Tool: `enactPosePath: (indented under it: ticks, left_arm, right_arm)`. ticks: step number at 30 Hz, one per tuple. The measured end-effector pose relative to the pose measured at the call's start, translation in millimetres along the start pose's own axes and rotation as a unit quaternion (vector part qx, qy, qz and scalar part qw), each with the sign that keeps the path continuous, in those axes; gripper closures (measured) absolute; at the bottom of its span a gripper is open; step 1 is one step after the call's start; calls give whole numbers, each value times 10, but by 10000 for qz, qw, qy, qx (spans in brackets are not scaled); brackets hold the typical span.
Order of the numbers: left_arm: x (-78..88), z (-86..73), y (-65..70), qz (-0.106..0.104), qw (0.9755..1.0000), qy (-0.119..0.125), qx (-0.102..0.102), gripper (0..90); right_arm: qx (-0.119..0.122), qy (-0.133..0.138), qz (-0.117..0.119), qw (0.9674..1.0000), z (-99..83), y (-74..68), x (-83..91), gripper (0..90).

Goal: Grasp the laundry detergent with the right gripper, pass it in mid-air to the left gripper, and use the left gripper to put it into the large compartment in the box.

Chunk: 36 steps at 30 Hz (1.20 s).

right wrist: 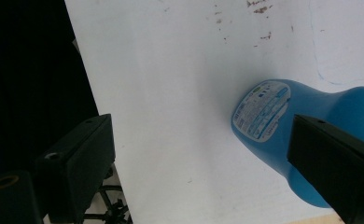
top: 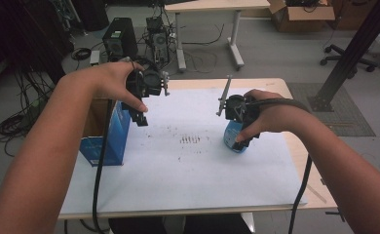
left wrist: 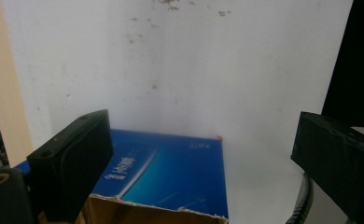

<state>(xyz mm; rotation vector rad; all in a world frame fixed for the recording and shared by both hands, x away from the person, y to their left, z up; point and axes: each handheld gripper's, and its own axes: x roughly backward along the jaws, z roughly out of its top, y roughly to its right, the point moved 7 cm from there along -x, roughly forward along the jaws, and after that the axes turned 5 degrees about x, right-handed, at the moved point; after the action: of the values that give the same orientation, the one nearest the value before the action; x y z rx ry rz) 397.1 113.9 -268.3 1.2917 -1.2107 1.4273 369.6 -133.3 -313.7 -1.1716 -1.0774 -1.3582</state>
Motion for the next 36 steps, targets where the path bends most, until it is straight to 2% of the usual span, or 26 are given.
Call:
enactPosePath:
  ticks: [2, 4, 8, 11, 26, 36]
  left_arm:
    - [-9, -31, 51, -18, 10000, -13, 10, 56]
    - [-41, -56, 142, -52, 9999, 142, 40, 55]
    - [-111, -63, 250, -117, 9996, 242, 45, 57]
    - [-158, -78, 301, -142, 9996, 225, 37, 58]
    - [-232, -68, 419, -188, 9997, 161, 0, 57]
    - [-222, -67, 432, -173, 9997, 171, -1, 56]
  right_arm:
    - [-29, -11, 10, 10000, -7, -21, -27, 77]
    - [-17, -10, 28, 10000, -27, -52, -69, 77]
    - [-45, 5, 49, 10000, -65, -102, -128, 76]
    - [-77, 32, 88, 9999, -105, -136, -180, 75]
    - [-368, 132, 143, 9991, -431, -192, -363, 75]
    - [-723, 315, 63, 9969, -689, -131, -451, 70]
